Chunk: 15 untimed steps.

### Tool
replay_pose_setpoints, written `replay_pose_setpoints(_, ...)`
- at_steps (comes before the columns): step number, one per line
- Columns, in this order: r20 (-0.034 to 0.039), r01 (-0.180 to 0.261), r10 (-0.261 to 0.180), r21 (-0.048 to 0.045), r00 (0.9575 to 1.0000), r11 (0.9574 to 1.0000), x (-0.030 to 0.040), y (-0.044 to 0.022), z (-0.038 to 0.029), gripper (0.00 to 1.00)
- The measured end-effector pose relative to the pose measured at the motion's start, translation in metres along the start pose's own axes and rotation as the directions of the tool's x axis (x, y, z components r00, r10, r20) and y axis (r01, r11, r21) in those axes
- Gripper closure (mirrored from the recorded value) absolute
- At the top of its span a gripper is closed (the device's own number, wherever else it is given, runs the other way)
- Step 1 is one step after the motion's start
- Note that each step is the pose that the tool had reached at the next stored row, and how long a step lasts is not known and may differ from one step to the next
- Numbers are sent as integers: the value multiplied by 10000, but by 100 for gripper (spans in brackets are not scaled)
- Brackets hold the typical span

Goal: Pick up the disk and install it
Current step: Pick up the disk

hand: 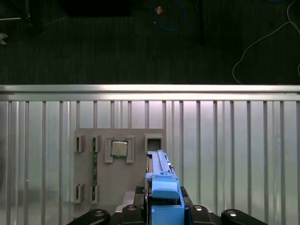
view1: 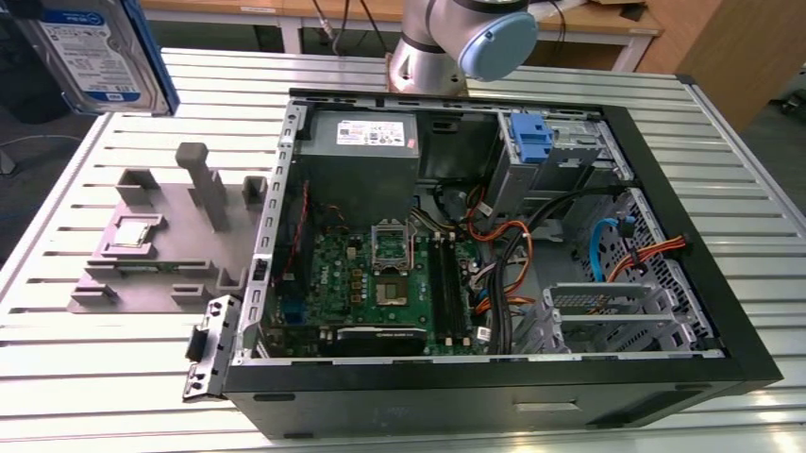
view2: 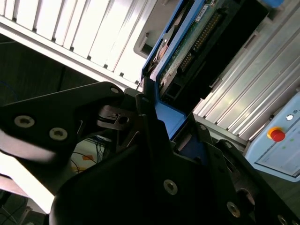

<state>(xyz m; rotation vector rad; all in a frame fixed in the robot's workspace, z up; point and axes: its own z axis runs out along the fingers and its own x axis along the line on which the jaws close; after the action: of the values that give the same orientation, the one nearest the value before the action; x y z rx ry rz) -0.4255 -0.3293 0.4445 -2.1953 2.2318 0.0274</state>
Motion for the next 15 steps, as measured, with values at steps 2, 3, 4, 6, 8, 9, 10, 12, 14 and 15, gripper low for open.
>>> replay_pose_setpoints(2, 0, 0, 0, 0, 10000, 10000, 0, 0, -15, 63)
replay_pose_setpoints(3, 0, 0, 0, 0, 10000, 10000, 0, 0, -23, 63)
replay_pose_setpoints(4, 0, 0, 0, 0, 10000, 10000, -1, 0, -31, 63)
replay_pose_setpoints(6, 0, 0, 0, 0, 10000, 10000, -1, 0, -48, 63)
replay_pose_setpoints(8, 0, 0, 0, 0, 10000, 10000, -1, 0, -62, 63)
replay_pose_setpoints(9, 0, 0, 0, 0, 10000, 10000, -1, 0, -70, 63)
replay_pose_setpoints(10, 0, 0, 0, 0, 10000, 10000, -2, 0, -78, 63)
replay_pose_setpoints(12, 0, 0, 0, 0, 10000, 10000, -2, 0, -98, 63)
replay_pose_setpoints(14, 0, 0, 0, 0, 10000, 10000, -2, 1, -118, 63)
replay_pose_setpoints(15, -1, 0, 0, 0, 10000, 10000, -3, 1, -127, 63)
